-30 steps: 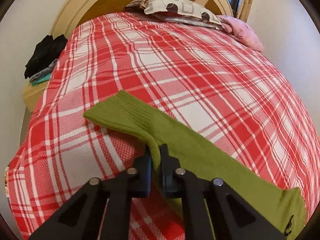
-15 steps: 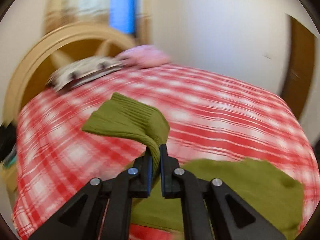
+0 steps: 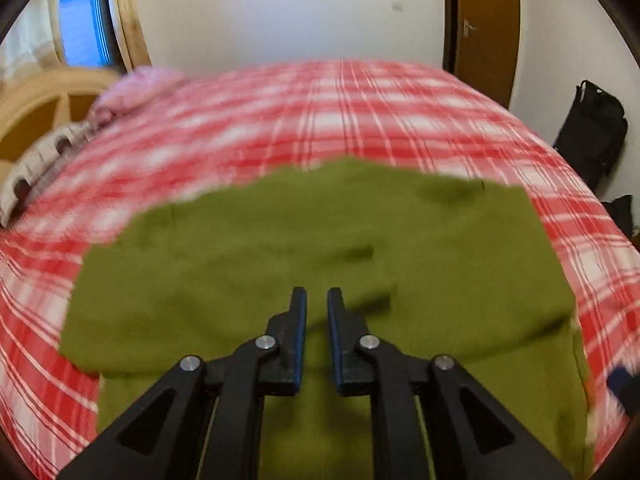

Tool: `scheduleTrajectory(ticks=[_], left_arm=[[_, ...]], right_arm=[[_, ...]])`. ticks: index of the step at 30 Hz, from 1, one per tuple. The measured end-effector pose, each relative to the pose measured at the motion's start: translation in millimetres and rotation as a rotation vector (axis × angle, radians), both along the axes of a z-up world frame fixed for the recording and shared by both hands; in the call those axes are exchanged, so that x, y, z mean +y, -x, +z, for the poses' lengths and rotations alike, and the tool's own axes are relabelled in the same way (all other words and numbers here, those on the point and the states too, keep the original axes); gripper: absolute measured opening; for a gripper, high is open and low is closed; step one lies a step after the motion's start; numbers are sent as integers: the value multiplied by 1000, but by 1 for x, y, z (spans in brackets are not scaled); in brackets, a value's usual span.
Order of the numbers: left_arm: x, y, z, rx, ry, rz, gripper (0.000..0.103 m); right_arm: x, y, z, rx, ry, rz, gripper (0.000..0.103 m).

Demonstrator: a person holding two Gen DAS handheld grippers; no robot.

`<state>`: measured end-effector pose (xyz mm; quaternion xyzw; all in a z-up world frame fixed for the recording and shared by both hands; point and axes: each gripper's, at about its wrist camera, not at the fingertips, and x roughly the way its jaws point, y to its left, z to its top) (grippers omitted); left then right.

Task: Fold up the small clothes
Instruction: 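Open the left tool to release the sleeve on the sweater body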

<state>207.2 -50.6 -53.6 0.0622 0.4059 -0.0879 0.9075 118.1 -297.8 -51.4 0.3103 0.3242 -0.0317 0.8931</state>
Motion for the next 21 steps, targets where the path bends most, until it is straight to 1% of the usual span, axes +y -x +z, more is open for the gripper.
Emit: scheduleTrajectory(ticks=[1,2,4,5,6,8,10,11,12,14,16,18,19,20,21], left_arm=[[2,7,-1,7,2,4,20],[9,12,-1,7,-1,10,28],[30,27,3,-2,4,29,84],[45,37,6,-21,23,57,91],[62,47,10,-51,44,96,93],[84,59,12,-89,53,140,94],[104,64,10,-89,24,184,94],[110,64,8,-85,16,204,94],[115,64,6,-82,6,221,94],[123,63,0,-67,-3,256,93],[130,62,-2,-49,25,273,93],[135,64,-5,-43,44,284,93],[135,63,-9,-38,43,288,93],[135,63,-13,-29,35,285,93],[134,61,-16,-21,29,282,93]], right_arm=[[0,-3,1,-7,-16,9,81],[1,-7,2,-19,-41,34,81],[5,-20,5,-38,-82,98,81],[9,-29,6,-37,-84,125,81],[14,-39,6,-28,-71,149,81],[31,-61,4,-11,-44,222,81],[55,-89,-3,24,30,305,81],[64,-99,-8,39,59,329,81],[74,-113,-13,61,93,340,81],[86,-131,-24,86,119,352,81],[96,-148,-38,136,162,321,81],[106,-159,-49,164,189,330,81],[113,-160,-49,157,244,333,80],[120,-162,-48,149,307,351,76],[127,-162,-48,153,348,370,55]])
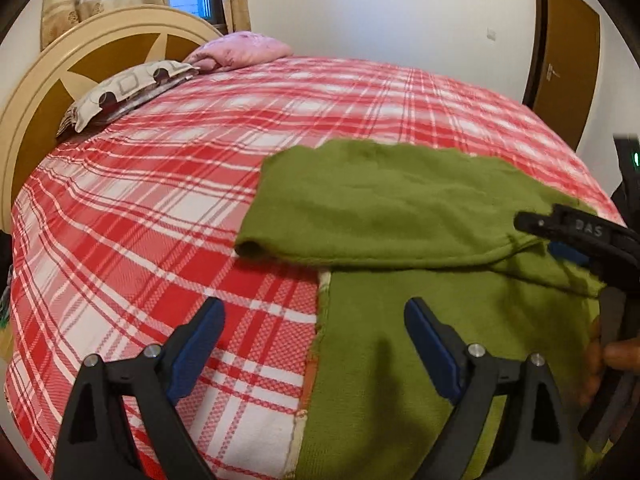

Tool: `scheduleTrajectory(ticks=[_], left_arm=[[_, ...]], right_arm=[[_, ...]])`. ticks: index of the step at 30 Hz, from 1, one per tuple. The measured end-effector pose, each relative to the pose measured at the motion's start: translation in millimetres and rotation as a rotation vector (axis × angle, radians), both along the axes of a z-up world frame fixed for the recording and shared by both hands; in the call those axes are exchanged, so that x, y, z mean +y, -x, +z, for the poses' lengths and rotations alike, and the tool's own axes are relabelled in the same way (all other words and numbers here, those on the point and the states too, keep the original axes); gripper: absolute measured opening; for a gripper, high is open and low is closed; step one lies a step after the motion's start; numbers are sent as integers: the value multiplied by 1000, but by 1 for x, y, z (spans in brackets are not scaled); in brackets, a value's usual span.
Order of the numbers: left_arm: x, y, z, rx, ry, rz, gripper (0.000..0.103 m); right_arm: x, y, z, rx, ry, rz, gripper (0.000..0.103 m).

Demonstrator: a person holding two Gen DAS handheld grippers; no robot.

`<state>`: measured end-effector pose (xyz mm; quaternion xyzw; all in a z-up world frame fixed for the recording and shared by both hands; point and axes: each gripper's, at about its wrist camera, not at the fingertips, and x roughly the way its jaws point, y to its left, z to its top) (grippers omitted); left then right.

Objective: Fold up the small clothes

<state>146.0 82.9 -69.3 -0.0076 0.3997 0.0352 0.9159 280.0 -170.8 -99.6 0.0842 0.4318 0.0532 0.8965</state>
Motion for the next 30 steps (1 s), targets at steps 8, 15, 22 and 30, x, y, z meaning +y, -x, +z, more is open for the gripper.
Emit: scheduleTrajectory(ticks=[8,15,22,30], left_arm=[[10,-7,-23,71,58,27,93],[10,-5,-26,55,56,41,95],[9,-6,-28,52,49,46,98],[13,-10,-30,65,51,72,103]], right_arm=[[3,10,24,-83,7,41,5],[-26,42,85,-261,54,-19,5],[-83,54,62,-189,114,-146,5],[-100,54,2,-47,98,-163,7]])
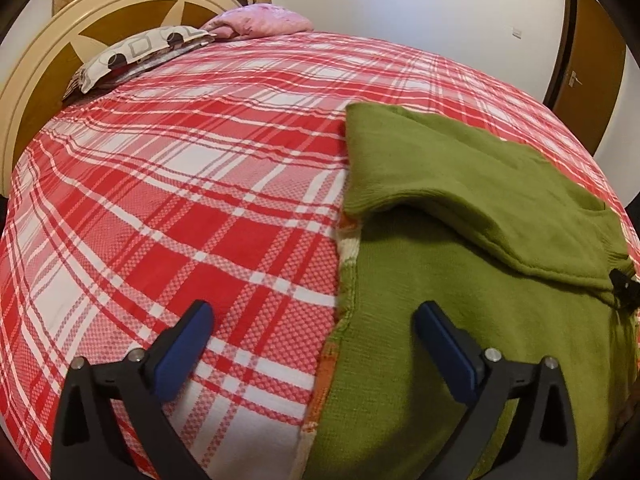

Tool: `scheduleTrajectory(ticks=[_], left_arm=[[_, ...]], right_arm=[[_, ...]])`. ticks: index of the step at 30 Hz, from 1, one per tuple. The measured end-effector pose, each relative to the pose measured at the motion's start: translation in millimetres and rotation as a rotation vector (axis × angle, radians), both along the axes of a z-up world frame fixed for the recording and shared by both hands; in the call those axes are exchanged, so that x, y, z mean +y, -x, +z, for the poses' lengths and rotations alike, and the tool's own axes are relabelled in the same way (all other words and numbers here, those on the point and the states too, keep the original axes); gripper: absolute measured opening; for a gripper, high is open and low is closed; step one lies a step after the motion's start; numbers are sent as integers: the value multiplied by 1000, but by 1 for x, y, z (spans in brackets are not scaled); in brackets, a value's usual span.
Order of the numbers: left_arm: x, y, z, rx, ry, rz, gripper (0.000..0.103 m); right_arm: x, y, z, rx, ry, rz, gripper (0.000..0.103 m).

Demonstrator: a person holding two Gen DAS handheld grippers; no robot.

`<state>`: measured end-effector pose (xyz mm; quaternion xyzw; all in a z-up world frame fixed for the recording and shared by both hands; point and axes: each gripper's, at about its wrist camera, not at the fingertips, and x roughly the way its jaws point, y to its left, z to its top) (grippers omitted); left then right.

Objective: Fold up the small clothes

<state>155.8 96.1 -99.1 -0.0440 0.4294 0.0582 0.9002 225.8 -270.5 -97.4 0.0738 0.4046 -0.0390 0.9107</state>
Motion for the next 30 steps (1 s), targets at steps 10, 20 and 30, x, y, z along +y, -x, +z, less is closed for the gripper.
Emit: scheduleTrajectory(ticks=[10,20,30], left_arm=[[1,2,3,9,-8,-52,103],[24,56,46,-103,-99,-206,103],[45,141,54,-101,-170,-472,103]], right_arm=[[-68,88,58,-78,-230,-74,11],[-130,233,131,-267,-309,-146,72],[-111,324,101,-128,-308,60,72]])
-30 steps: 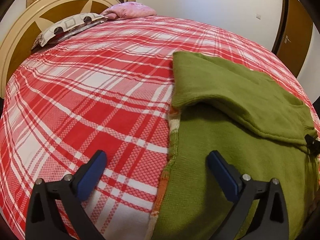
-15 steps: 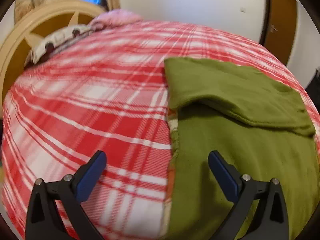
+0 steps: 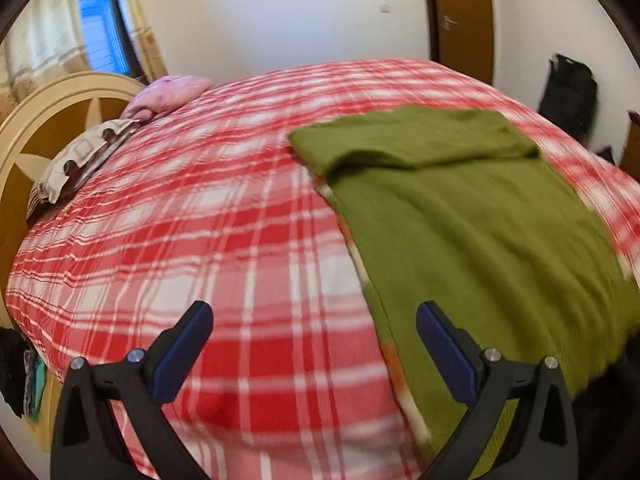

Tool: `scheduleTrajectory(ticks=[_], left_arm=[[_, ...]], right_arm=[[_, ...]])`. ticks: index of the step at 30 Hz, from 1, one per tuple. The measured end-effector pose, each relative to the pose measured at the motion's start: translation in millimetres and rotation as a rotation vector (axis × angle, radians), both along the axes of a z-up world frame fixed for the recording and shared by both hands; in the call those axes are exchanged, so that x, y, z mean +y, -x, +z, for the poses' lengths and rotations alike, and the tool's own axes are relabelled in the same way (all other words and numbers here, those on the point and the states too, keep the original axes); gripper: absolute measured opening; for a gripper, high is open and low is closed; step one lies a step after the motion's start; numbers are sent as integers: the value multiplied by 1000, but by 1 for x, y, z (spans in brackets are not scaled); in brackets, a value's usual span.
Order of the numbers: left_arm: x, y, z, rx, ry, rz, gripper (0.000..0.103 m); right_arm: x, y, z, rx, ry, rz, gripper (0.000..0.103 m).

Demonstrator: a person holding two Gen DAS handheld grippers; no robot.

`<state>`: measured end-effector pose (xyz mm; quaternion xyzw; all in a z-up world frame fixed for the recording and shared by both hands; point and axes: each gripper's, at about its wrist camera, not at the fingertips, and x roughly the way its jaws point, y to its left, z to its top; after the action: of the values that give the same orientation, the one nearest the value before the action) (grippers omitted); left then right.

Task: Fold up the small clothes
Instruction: 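Grasp the ribbed hem with the left tool while the right tool grasps the hem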

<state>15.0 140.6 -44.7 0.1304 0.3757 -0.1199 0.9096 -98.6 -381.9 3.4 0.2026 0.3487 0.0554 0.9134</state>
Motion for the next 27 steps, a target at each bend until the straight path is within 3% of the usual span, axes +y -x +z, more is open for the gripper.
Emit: scheduleTrajectory(ticks=[6,11,17,22,26,27], left_arm=[[5,29,-34,135,131,-2,103],[5,54,-58,212,241,-15,96],[-11,60,-71,255,264,-71,96],[-26,62,-81,299,273,-125,79],[-35,65,-85,313,267,-148,76],[-36,66,-84,312,273,-150,72]], right_arm=[[47,-18,-61,161,-4,142,72],[69,-20,-75,189,18,192,72],[64,-6,-86,250,40,156,72],[64,2,-105,308,5,148,72],[78,-2,-120,347,22,194,72],[82,-2,-123,355,22,208,72]])
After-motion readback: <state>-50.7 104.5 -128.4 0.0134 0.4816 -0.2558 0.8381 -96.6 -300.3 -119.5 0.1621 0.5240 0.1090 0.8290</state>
